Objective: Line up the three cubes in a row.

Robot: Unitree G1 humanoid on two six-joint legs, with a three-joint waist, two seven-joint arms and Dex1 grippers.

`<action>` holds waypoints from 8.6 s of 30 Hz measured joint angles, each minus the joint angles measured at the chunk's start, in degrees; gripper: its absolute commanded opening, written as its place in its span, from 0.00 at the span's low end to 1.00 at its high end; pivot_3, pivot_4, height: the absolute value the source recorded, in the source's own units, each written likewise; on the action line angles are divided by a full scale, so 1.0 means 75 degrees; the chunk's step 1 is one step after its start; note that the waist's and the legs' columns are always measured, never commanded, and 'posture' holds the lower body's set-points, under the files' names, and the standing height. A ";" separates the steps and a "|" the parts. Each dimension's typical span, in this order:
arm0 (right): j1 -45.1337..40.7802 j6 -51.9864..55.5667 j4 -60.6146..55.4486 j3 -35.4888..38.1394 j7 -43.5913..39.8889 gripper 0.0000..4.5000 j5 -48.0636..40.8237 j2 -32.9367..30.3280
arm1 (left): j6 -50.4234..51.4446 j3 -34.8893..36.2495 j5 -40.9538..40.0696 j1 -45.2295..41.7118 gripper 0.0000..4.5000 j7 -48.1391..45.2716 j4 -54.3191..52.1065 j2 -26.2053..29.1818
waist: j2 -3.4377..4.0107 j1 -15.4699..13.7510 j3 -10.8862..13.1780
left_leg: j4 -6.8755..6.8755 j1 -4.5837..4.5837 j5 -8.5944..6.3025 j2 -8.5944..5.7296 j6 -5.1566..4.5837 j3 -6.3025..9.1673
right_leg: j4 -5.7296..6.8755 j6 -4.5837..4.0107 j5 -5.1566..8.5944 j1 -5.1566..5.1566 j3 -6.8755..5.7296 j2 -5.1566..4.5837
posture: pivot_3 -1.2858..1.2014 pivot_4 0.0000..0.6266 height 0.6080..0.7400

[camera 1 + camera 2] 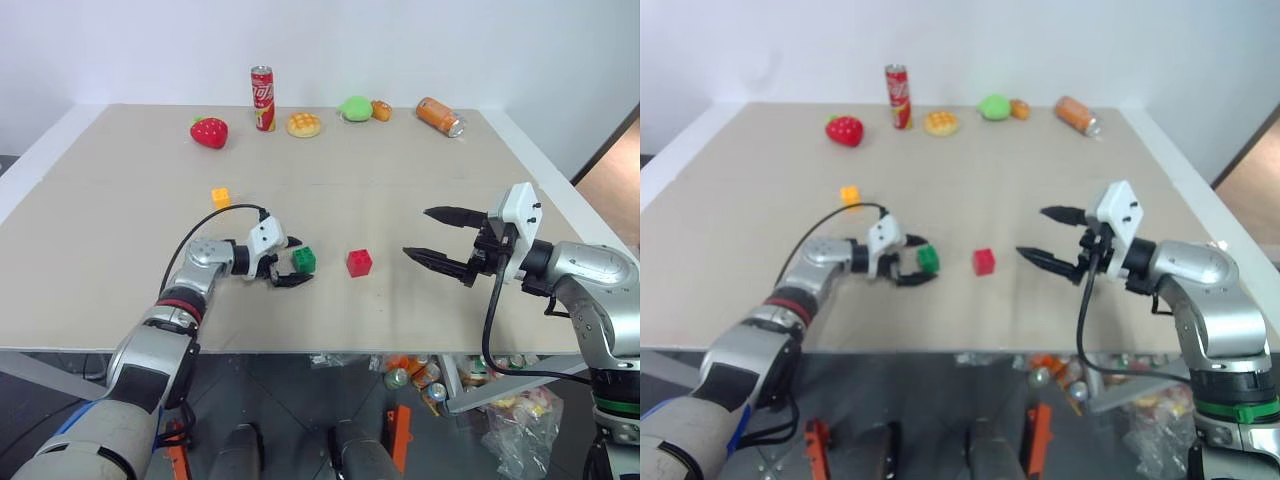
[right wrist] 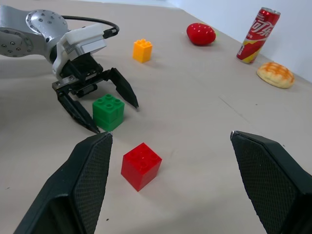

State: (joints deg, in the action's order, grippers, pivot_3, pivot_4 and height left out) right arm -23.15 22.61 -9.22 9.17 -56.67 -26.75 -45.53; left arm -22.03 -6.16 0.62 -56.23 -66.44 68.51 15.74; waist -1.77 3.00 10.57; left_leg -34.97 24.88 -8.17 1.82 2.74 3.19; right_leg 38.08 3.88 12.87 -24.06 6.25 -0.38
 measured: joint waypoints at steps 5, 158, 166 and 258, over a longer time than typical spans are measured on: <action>-0.0136 -0.0003 0.0095 -0.0050 -0.0088 0.90 0.0008 0.0002 | 0.0149 0.0117 -0.0157 0.0036 0.99 -0.0509 -0.0125 0.0056 | 0.0000 0.0003 0.0000 | 0.0035 0.0019 -0.0002 -0.0002 0.0003 0.0002 | 0.0000 0.0037 0.0012 -0.0024 0.0004 0.0002 | 0.52 0.24 1.00; -0.1458 -0.1130 0.1577 -0.1231 0.0405 0.90 0.1435 0.1186 | 0.1722 0.1230 -0.1656 0.1655 0.28 -0.2194 -0.2817 0.2551 | 0.0000 0.0163 0.0005 | 0.0065 0.0024 0.0039 0.0000 0.0066 0.0017 | 0.0002 0.0004 0.0022 -0.0031 -0.0015 -0.0004 | 0.52 0.24 1.00; -0.1443 -0.0979 0.1428 -0.1223 0.0398 0.90 0.1411 0.1114 | 0.1063 0.0856 -0.1481 0.1639 0.28 -0.2655 -0.2635 0.2255 | 0.0001 0.0165 0.0005 | 0.0063 0.0024 0.0039 0.0003 0.0066 0.0015 | 0.0004 0.0007 0.0020 -0.0032 -0.0015 -0.0002 | 0.52 0.24 1.00; -0.0452 -0.0217 0.0480 -0.0721 -0.0799 0.90 0.0117 0.0081 | 0.1330 0.1523 -0.1790 0.2372 0.99 -0.2691 -0.2817 0.2624 | 0.0001 0.0230 0.0004 | 0.0065 0.0021 0.0043 0.0015 0.0056 0.0009 | 0.0006 -0.0006 0.0014 -0.0038 -0.0013 0.0000 | 0.52 0.24 1.00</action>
State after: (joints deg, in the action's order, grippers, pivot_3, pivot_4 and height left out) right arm -26.54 20.98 -5.62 3.76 -62.66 -25.88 -44.92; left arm -12.05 5.26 -12.80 -38.43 -86.62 47.39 35.42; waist -1.77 4.73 10.60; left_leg -34.48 25.04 -7.84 1.93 3.15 3.26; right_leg 38.13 3.84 12.97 -24.35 6.15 -0.38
